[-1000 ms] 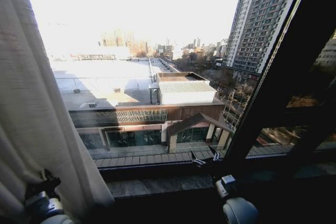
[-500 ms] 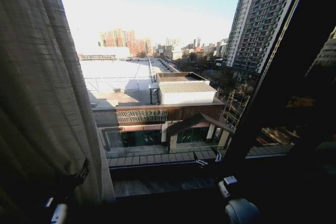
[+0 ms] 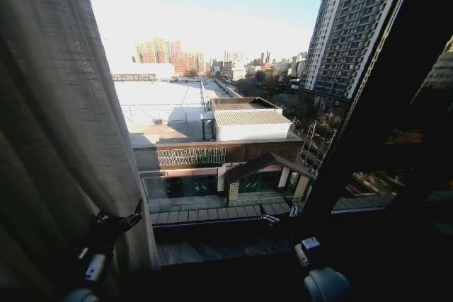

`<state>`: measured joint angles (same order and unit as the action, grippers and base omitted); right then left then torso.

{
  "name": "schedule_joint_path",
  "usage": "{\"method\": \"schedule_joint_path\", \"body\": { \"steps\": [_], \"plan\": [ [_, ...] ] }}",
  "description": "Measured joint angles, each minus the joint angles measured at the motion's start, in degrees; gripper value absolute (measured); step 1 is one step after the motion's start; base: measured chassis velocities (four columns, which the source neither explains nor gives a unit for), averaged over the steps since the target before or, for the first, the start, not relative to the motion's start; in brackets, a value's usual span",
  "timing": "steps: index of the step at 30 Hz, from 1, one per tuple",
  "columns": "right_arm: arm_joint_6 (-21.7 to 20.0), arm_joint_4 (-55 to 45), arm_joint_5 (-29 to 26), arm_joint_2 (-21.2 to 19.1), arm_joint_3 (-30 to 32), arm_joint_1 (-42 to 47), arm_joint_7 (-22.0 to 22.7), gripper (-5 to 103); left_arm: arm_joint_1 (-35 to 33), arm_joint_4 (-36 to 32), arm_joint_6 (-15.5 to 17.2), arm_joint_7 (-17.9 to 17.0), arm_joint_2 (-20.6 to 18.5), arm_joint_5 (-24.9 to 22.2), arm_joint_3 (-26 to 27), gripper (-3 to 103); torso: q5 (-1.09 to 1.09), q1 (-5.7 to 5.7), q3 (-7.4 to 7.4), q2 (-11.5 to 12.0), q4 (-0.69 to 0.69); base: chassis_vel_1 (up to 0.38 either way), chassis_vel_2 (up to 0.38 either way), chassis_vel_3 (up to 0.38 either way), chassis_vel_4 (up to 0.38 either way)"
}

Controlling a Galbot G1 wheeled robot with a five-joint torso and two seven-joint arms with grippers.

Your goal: Open the curtains by pulling them apart, changing their state from closed to fully open.

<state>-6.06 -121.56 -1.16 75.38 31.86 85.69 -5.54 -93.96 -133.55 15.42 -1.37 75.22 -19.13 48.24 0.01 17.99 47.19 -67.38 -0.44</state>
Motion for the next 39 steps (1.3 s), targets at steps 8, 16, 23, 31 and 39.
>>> {"method": "schedule_joint_path", "body": {
  "steps": [8,16,23,31,39],
  "plan": [
    [-0.1,-0.7,0.1,0.2,-0.3,-0.1,0.0,100,0.2,0.2,0.3,0.1,0.3,-0.1,-0.1,59,0.01,0.0,0.0,0.0,0.0,0.0,0.0,0.0,0.0],
    [-0.3,-1.8,0.2,0.1,0.0,0.0,0.1,100,0.6,0.1,1.1,0.2,0.1,-0.1,-0.2,27,0.01,0.0,0.0,0.0,0.0,0.0,0.0,0.0,0.0],
    [-0.3,-1.7,0.2,0.1,0.1,-0.6,0.2,100,0.6,0.1,1.2,0.2,-0.2,-0.5,0.2,6,0.01,0.0,0.0,0.0,0.0,0.0,0.0,0.0,0.0],
    [-0.6,-0.7,0.1,-0.1,-0.6,-2.2,0.2,100,4.7,1.5,2.9,-19.9,1.5,-3.6,0.5,0,0.0,0.0,0.0,0.0,0.0,0.0,0.0,0.0,0.0],
    [-0.7,0.3,0.3,-0.6,-1.8,-3.2,0.2,100,9.2,7.7,4.9,-37.5,2.2,-4.6,10.1,0,0.02,0.0,0.0,0.0,0.0,0.0,0.0,0.0,0.0]
  ]
}}
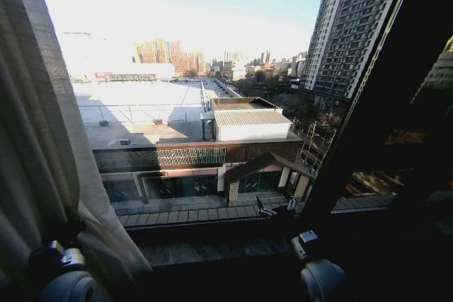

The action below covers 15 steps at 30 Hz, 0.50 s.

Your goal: Open the curtains by pulling them apart, changing their state from closed to fully open.

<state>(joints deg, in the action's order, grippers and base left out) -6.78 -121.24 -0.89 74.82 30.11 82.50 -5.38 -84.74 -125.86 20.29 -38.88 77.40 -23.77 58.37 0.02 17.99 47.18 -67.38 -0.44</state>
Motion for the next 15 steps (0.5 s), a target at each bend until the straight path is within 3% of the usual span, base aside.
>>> {"method": "schedule_joint_path", "body": {
  "steps": [9,12,15],
  "plan": [
    [-0.1,1.3,0.3,-0.3,-1.6,-1.4,0.0,100,2.0,6.6,1.0,-5.4,-3.6,-4.4,12.5,0,-0.01,0.0,0.0,0.0,0.01,0.0,0.0,0.0,0.0],
    [-0.2,2.0,0.8,-0.3,-2.9,-2.1,0.0,100,2.6,10.9,1.0,-8.8,-5.6,-6.1,18.5,0,-0.02,0.0,0.0,0.0,0.02,0.0,0.0,0.0,0.0],
    [-0.2,2.3,1.0,-0.2,-3.3,-2.3,0.0,100,2.5,11.6,1.1,-9.7,-6.1,-6.2,19.3,-3,-0.04,0.0,0.0,0.0,0.02,0.0,0.0,0.0,0.0]
  ]
}}
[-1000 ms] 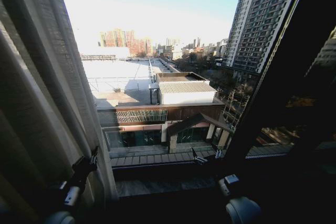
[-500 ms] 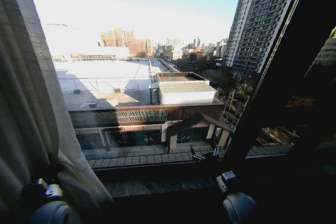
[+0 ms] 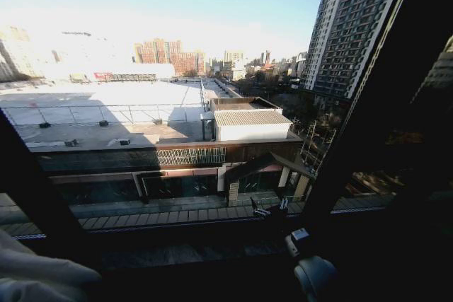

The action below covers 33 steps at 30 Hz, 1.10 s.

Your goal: Open the curtains by pulling them apart, changing their state from closed to fully open.

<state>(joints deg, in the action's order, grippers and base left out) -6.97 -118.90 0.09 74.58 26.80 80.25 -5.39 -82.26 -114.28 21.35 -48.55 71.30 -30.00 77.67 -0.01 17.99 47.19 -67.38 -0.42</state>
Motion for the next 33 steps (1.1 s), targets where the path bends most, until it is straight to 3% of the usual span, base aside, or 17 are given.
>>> {"method": "schedule_joint_path", "body": {
  "steps": [5,8,10,11,12,13,14,15,16,17,20,21,22,23,26,27,33],
  "plan": [
    [0.0,0.4,0.0,0.1,-0.3,-0.3,0.0,100,-1.2,-3.0,2.1,1.1,1.0,0.0,-2.6,12,0.0,0.0,0.0,0.0,-0.02,0.0,0.0,0.0,0.0],
    [-0.3,0.3,0.0,0.1,-0.4,-0.3,0.1,100,-2.6,-6.0,2.8,4.9,2.5,2.1,-5.6,23,0.01,0.0,0.0,0.0,-0.02,0.0,0.0,0.0,0.0],
    [-1.6,0.0,-0.3,0.1,-0.4,-0.2,0.6,100,-4.0,-8.6,2.8,10.0,3.9,3.9,-7.8,28,0.03,0.0,0.0,0.0,-0.03,0.0,0.0,0.0,0.0],
    [-2.6,-0.6,-1.0,0.1,-0.5,0.0,1.2,100,-5.5,-10.8,2.2,17.5,5.0,5.5,-9.2,39,0.03,0.0,0.0,0.0,-0.03,0.0,0.0,0.0,0.0],
    [-2.6,-0.6,-1.0,0.1,-0.5,0.0,1.2,100,-5.5,-10.8,2.2,17.5,5.0,5.5,-9.2,39,0.03,0.0,0.0,0.0,-0.03,0.0,0.0,0.0,0.0],
    [-3.1,-0.8,-1.4,0.1,-0.5,0.0,1.4,100,-6.2,-11.6,1.7,20.7,5.4,6.1,-9.5,39,0.03,0.0,0.0,0.0,-0.03,0.0,0.0,0.0,0.0],
    [-4.2,-1.2,-1.9,0.2,-0.5,0.0,1.7,100,-7.3,-12.5,0.4,26.6,5.7,7.1,-9.9,44,0.02,0.0,0.0,0.0,-0.02,0.0,0.0,0.0,0.0],
    [-5.2,-1.7,-2.7,0.3,-0.5,0.1,2.0,100,-9.1,-13.3,-2.5,35.8,5.8,8.8,-10.0,50,0.04,0.0,0.0,0.0,-0.02,0.0,0.0,0.0,0.0],
    [-5.6,-2.0,-3.2,0.5,-0.5,0.1,2.2,100,-9.8,-13.6,-3.7,41.3,5.7,9.7,-9.9,55,0.03,0.0,0.0,0.0,-0.02,0.0,0.0,0.0,0.0],
    [-5.6,-2.0,-3.2,0.5,-0.5,0.1,2.2,100,-9.8,-13.6,-3.7,41.3,5.7,9.7,-9.9,55,0.03,0.0,0.0,0.0,-0.02,0.0,0.0,0.0,0.0],
    [-6.2,-2.8,-3.9,1.0,-0.4,0.4,2.5,100,-12.0,-13.9,-6.8,53.6,5.1,10.2,-9.1,71,0.03,0.0,0.0,0.0,-0.02,0.0,0.0,0.0,0.0],
    [-6.2,-3.0,-4.1,1.2,-0.4,0.4,2.6,100,-12.4,-13.9,-7.4,55.7,5.1,10.1,-9.0,71,0.03,0.0,0.0,0.0,-0.02,0.0,0.0,0.0,0.0],
    [-6.2,-3.0,-4.1,1.2,-0.4,0.4,2.6,100,-12.4,-13.9,-7.4,55.7,5.1,10.1,-9.0,71,0.03,0.0,0.0,0.0,-0.02,0.0,0.0,0.0,0.0],
    [-6.4,-3.3,-4.6,1.5,-0.4,0.5,2.9,100,-13.4,-14.1,-8.4,59.5,5.0,9.5,-9.0,76,0.03,0.0,0.0,0.0,-0.02,0.0,0.0,0.0,0.0],
    [-7.3,-4.1,-5.6,2.1,-0.5,0.5,3.8,100,-15.4,-14.9,-9.4,63.4,5.4,7.8,-9.4,93,0.03,0.0,0.0,0.0,-0.02,0.0,0.0,0.0,0.0],
    [-7.5,-4.3,-5.8,2.2,-0.5,0.4,4.0,100,-16.2,-15.1,-9.8,64.8,5.6,7.2,-9.5,93,0.03,0.0,0.0,0.0,-0.02,0.0,0.0,0.0,0.0],
    [-9.1,-5.8,-6.9,2.4,0.0,0.6,5.3,100,-18.8,-15.5,-12.1,66.3,5.8,4.5,-9.5,100,0.03,0.0,0.0,0.0,-0.02,0.0,0.0,0.0,0.0]
  ]
}}
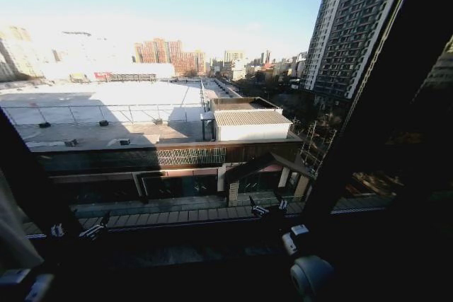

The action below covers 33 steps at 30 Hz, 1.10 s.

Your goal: Open the curtains by pulling them apart, changing their state from closed to fully open.

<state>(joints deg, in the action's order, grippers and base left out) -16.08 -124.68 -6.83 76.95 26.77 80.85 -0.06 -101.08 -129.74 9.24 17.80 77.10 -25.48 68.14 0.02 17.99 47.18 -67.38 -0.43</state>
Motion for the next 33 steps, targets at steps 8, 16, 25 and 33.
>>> {"method": "schedule_joint_path", "body": {
  "steps": [8,16,25,33],
  "plan": [
    [-2.6,-1.5,-0.7,-0.5,1.3,0.0,0.5,100,0.5,-1.9,0.5,-10.3,-0.6,-1.3,-1.9,100,-0.01,0.0,0.0,0.0,-0.01,0.0,0.0,0.0,0.0],
    [-2.7,-1.4,-0.6,-0.5,1.2,-0.6,0.5,100,1.4,-5.0,4.3,-11.4,-0.6,-1.7,-3.3,100,-0.01,0.0,0.0,0.0,0.0,-0.041,-0.056,0.05,0.076],
    [-2.8,-1.4,-1.1,-1.5,1.9,-0.8,0.5,100,2.1,-6.2,6.2,-12.8,0.5,-1.1,-5.6,100,0.01,-0.01,0.0,0.0,-0.01,-0.182,-0.259,0.166,0.262],
    [-2.8,-1.3,-1.1,-1.5,1.0,-1.2,0.3,100,3.8,-7.9,6.7,-18.3,1.9,1.6,-13.9,100,-0.02,0.0,0.0,0.0,0.0,-0.248,-0.366,0.265,0.372]
  ]
}}
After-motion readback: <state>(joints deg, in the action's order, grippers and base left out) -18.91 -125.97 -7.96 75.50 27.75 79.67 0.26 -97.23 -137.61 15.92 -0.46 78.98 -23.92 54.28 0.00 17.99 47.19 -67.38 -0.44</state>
